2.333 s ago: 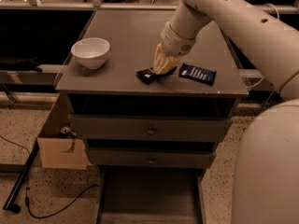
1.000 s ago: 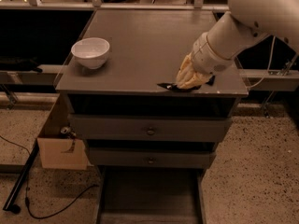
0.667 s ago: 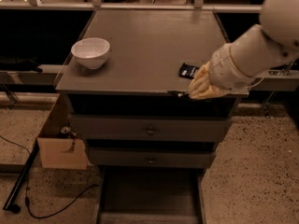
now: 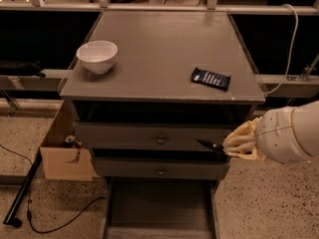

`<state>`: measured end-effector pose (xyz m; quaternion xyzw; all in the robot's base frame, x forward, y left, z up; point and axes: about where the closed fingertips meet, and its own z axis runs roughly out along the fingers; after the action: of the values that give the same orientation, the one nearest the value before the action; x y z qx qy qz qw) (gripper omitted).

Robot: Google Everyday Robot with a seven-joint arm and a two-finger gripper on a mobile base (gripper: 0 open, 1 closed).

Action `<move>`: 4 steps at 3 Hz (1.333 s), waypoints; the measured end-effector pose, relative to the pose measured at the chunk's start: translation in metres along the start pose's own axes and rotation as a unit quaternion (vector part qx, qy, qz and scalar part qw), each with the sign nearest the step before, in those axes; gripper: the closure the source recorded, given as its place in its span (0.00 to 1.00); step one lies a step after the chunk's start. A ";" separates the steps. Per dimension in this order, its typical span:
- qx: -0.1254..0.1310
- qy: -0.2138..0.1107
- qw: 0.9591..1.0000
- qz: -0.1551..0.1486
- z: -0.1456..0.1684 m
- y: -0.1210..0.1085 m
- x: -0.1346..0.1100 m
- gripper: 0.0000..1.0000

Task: Place rxbar chocolate into bottom drawer

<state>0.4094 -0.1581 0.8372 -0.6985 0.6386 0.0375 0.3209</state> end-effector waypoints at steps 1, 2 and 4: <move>0.000 0.000 1.000 0.000 0.000 0.000 0.000 1.00; 0.013 -0.014 1.000 0.013 0.012 0.010 0.006 1.00; 0.000 -0.028 0.998 0.050 0.089 0.030 0.038 1.00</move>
Offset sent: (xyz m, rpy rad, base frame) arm -0.0076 -0.0002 -0.0424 0.1053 -0.0199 -0.0561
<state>0.4204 -0.1462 0.7377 -0.6646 0.6632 0.0728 0.3363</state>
